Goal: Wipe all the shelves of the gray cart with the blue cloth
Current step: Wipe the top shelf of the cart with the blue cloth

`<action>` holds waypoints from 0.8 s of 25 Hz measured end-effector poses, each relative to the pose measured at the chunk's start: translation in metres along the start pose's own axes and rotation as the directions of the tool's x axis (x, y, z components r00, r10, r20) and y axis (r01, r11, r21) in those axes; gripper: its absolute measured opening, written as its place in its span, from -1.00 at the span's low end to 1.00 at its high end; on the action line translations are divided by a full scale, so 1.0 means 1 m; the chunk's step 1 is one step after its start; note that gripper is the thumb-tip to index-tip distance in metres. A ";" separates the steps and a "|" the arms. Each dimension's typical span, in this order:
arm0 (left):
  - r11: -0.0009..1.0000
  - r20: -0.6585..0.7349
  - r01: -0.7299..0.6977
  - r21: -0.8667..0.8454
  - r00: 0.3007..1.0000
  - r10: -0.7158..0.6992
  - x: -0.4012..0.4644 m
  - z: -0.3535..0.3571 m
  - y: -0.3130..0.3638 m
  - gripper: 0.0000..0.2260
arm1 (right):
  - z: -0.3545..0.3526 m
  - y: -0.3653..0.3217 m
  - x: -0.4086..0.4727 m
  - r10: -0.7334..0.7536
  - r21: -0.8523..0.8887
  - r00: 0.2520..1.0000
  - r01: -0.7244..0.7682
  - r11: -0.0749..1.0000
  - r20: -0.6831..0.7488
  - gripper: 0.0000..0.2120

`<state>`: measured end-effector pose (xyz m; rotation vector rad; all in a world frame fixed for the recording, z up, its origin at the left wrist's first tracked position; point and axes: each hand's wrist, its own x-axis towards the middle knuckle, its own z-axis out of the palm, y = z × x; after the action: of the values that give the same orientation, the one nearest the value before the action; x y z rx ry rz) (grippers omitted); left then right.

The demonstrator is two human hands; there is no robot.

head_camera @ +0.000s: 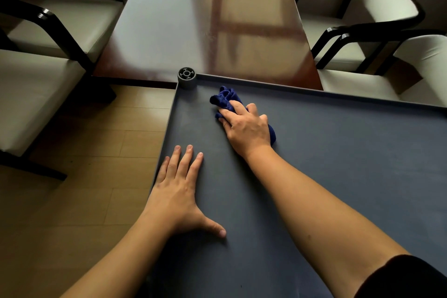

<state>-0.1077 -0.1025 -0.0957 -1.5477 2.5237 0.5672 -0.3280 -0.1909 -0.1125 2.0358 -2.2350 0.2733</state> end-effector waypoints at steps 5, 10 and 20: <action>1.000 0.011 -0.003 -0.008 1.000 0.003 0.003 -0.003 0.006 0.59 | -0.008 0.051 -0.011 0.093 -0.003 0.996 -0.093 0.996 0.002 -0.71; 1.000 0.005 -0.003 -0.024 1.000 0.003 0.001 -0.006 0.009 0.60 | -0.021 0.116 -0.040 0.219 -0.030 0.976 -0.219 0.975 -0.004 -0.71; 1.000 -0.009 0.003 -0.019 1.000 -0.003 0.003 -0.004 0.008 0.61 | -0.045 0.242 -0.118 0.575 -0.051 0.818 -0.575 0.816 -0.019 -0.69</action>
<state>-0.1154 -0.1032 -0.0912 -1.5637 2.5300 0.5870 -0.5591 -0.0458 -0.1071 1.2689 -2.7691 0.2524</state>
